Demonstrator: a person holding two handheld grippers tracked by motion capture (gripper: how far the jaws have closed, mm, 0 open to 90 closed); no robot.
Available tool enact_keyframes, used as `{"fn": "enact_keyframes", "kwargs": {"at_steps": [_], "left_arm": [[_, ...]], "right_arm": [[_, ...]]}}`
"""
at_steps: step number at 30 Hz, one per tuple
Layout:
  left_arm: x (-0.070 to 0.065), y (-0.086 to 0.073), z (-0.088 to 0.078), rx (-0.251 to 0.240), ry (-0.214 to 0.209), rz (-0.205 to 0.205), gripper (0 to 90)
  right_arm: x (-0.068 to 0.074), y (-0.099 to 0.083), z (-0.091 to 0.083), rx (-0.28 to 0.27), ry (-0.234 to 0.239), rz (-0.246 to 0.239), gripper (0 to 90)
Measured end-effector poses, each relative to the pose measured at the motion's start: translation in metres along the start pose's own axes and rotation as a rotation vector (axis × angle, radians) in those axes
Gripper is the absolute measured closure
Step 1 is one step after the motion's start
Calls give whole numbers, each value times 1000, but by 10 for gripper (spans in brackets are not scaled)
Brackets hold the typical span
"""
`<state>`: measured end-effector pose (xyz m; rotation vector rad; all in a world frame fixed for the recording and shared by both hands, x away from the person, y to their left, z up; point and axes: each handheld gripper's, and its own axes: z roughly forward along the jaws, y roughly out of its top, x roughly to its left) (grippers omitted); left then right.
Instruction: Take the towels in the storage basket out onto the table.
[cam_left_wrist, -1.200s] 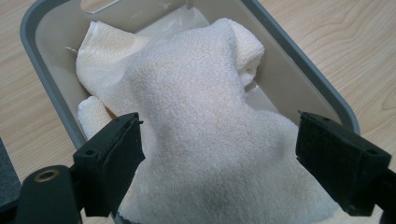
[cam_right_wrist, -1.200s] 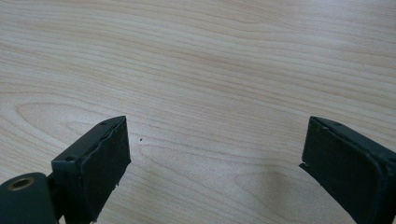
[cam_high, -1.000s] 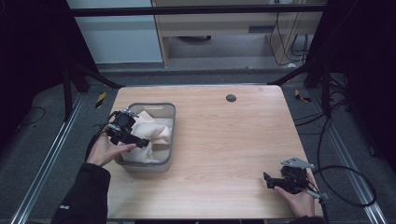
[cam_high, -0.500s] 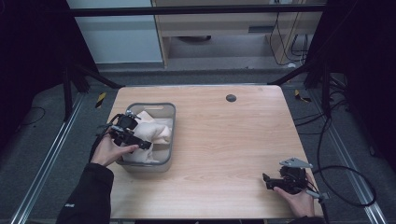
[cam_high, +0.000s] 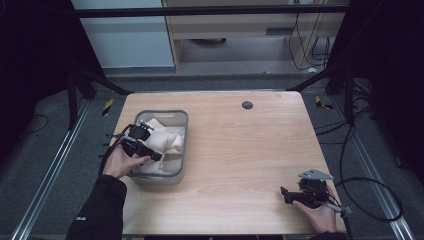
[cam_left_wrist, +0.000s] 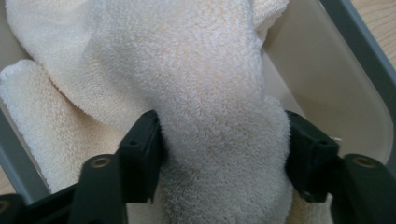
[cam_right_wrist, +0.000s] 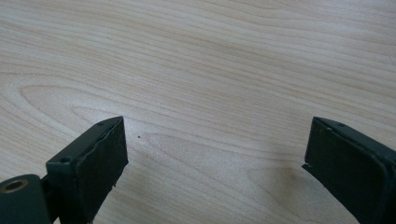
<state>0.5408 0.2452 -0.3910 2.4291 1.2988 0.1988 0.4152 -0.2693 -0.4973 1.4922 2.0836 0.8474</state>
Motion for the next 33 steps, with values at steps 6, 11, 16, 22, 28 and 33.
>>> {"fn": "enact_keyframes", "kwargs": {"at_steps": [6,11,16,22,28,33], "left_arm": [[2,-2,3,20,1,-33,470],[3,-3,2,20,-3,-38,528],[2,-3,-4,-6,6,-36,559],[1,-1,-12,-39,25,-30,589],[-3,1,-22,-83,36,-27,608],[-5,2,-37,-125,40,-28,615]], "right_arm": [[0,0,0,0,-2,-7,58],[0,0,1,1,0,-9,58],[0,0,1,0,1,-9,59],[0,0,0,4,4,-6,59],[0,0,0,-1,2,-9,59],[0,0,0,2,0,-10,59]]}}
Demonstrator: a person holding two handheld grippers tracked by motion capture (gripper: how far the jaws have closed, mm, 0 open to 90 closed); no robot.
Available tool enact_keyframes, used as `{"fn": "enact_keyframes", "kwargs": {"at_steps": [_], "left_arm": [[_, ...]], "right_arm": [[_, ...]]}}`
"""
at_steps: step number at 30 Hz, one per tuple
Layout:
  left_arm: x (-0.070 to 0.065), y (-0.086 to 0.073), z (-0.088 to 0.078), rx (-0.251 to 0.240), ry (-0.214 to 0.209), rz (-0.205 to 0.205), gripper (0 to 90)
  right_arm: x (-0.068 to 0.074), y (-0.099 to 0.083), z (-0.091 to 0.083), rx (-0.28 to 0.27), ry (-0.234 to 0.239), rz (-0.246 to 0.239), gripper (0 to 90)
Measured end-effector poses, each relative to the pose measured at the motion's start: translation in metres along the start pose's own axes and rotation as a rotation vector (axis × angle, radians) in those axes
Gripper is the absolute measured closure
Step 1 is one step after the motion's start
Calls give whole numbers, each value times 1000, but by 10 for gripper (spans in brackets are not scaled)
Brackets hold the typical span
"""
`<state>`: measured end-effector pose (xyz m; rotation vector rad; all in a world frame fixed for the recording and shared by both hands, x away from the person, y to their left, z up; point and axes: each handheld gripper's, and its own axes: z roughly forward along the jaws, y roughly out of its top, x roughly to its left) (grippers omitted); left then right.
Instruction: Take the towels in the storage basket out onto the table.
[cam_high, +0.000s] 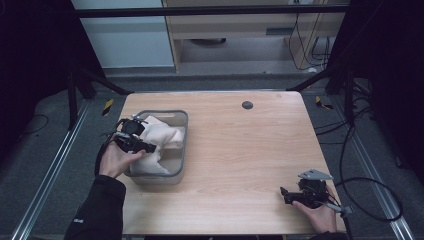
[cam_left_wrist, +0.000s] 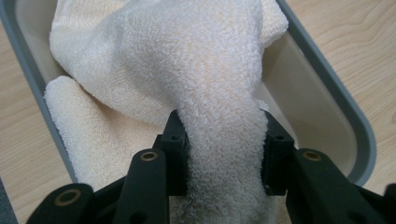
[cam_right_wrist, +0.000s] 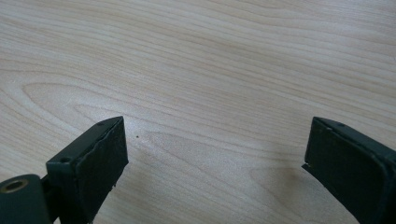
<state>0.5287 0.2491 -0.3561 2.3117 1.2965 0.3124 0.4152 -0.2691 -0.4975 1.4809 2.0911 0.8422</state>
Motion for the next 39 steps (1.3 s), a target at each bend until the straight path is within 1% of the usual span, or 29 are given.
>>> {"fn": "enact_keyframes", "kwargs": {"at_steps": [1,2,4,7,10,12,17,18,25,30,35,37,38,39], "left_arm": [[0,0,0,0,0,0,616],[0,2,-5,-14,-1,-5,616],[0,3,-10,-36,2,-7,616],[-1,5,-14,-48,5,-6,617],[-2,8,-23,-81,4,-8,617],[-2,10,-25,-85,0,-7,617],[-5,16,-36,-109,4,3,617],[-6,18,-41,-117,4,6,617],[-11,21,-51,-135,-2,20,617],[-12,22,-59,-134,-6,25,617],[-12,22,-74,-152,-2,35,617],[-13,23,-80,-159,0,42,617],[-16,23,-86,-171,0,46,616],[-16,23,-86,-171,0,46,617]], "right_arm": [[0,0,0,0,0,0,59],[0,0,0,-2,1,-1,59],[0,0,0,-2,3,-2,59],[0,0,0,-2,2,-1,59],[0,0,0,-2,2,-1,59],[0,0,0,-1,2,-2,59],[0,0,0,0,5,0,59],[0,0,0,-1,3,-3,59],[0,0,0,0,6,-1,59],[1,0,0,0,5,-2,59],[1,0,1,1,5,-6,59],[1,0,0,1,6,-2,59],[1,0,0,0,5,-3,59],[1,0,0,0,5,-3,59]]}}
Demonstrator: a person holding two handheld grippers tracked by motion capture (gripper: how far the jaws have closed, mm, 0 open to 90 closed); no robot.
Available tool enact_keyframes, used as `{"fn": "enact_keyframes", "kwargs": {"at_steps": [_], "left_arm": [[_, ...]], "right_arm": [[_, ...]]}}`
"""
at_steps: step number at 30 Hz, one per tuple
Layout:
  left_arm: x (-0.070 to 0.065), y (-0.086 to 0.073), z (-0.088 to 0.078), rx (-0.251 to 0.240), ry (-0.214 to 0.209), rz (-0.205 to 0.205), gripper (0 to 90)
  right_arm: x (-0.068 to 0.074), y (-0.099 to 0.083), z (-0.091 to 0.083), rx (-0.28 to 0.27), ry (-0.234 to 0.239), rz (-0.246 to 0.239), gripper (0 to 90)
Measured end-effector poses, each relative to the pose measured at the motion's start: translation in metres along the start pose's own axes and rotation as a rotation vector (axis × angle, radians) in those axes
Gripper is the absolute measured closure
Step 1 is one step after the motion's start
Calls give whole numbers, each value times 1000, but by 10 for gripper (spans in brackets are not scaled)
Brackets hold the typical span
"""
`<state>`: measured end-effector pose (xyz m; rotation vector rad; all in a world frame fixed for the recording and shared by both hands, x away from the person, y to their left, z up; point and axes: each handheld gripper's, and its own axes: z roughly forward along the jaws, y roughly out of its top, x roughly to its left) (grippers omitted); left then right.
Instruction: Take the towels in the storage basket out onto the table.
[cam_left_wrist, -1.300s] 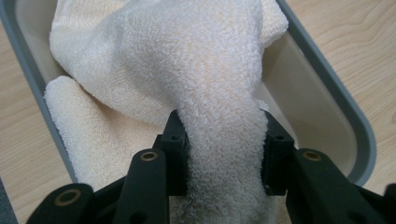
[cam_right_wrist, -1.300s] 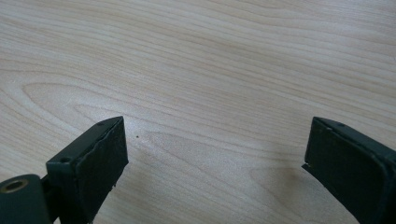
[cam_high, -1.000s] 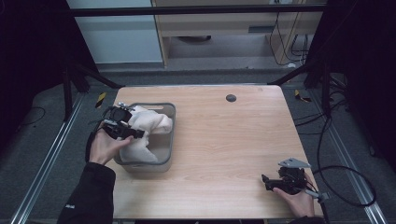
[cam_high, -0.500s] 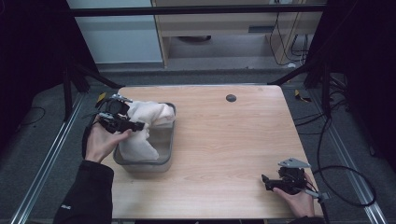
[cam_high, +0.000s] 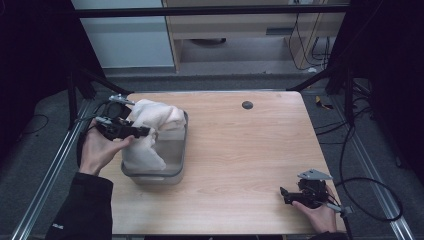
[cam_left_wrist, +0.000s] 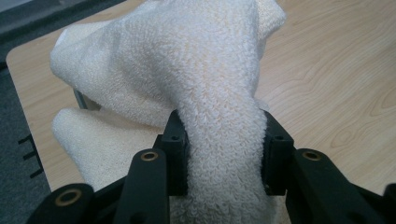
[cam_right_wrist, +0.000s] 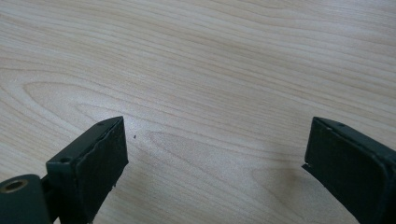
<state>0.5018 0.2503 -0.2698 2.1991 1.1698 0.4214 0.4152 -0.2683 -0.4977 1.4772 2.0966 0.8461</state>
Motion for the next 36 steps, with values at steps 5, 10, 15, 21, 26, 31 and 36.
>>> {"fn": "enact_keyframes", "kwargs": {"at_steps": [5,10,15,21,26,31,36], "left_arm": [[-7,4,-11,-13,-11,23,616],[-18,8,-16,-13,-27,54,616],[-28,13,-19,-10,-37,82,616],[-42,17,-21,-11,-57,110,615],[-54,22,-18,-6,-72,135,615],[-68,28,-16,2,-90,172,614],[-83,36,-14,-5,-110,196,614]], "right_arm": [[0,0,0,0,1,0,59],[0,0,0,-1,-2,-4,59],[0,0,0,-2,-3,-4,59],[0,0,0,-3,-3,-3,58],[-1,0,-1,-3,-2,-3,58],[-1,0,-1,-7,-2,-3,58],[-1,0,-2,-7,-1,3,58]]}}
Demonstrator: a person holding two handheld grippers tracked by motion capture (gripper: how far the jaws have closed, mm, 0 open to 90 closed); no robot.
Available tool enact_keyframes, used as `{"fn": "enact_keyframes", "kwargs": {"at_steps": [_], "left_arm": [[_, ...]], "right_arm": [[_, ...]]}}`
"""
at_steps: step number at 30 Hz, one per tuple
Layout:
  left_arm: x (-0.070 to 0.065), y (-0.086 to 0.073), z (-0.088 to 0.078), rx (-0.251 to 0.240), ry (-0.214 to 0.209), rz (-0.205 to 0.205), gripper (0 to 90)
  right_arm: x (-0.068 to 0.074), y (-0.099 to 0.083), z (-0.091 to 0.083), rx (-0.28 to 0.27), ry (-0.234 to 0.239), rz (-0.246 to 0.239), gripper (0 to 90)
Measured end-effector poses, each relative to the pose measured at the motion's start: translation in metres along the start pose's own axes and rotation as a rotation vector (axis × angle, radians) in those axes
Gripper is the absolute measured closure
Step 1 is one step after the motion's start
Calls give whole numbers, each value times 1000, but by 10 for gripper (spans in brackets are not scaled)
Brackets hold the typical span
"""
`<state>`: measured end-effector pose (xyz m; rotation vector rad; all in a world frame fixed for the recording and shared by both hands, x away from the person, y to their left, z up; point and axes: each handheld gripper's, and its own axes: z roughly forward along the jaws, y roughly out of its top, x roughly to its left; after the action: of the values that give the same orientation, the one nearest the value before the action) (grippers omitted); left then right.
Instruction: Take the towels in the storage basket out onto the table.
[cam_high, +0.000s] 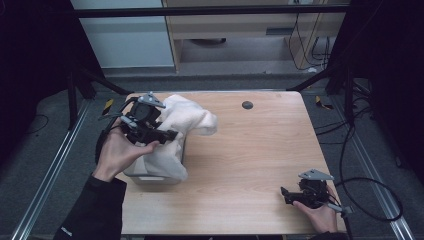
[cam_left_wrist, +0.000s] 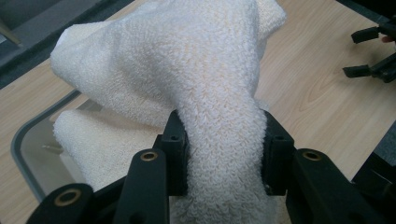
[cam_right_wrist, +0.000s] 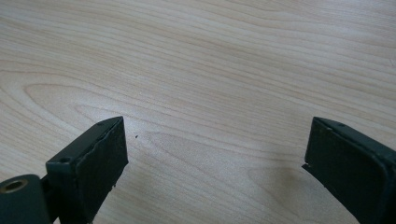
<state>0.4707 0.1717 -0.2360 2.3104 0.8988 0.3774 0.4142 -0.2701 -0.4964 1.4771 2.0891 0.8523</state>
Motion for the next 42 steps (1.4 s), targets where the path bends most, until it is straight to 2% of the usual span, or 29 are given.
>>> {"fn": "enact_keyframes", "kwargs": {"at_steps": [21,29,37,42], "left_arm": [[-36,33,25,29,-49,81,614],[-45,41,40,41,-65,98,614],[-57,51,60,44,-101,117,613],[-64,54,75,68,-109,134,612]], "right_arm": [[-1,-1,0,-10,-4,-7,56],[-3,-2,-2,-18,-6,-12,56],[-3,-2,-2,-18,-5,-7,56],[-4,-2,-2,-22,-7,-9,56]]}}
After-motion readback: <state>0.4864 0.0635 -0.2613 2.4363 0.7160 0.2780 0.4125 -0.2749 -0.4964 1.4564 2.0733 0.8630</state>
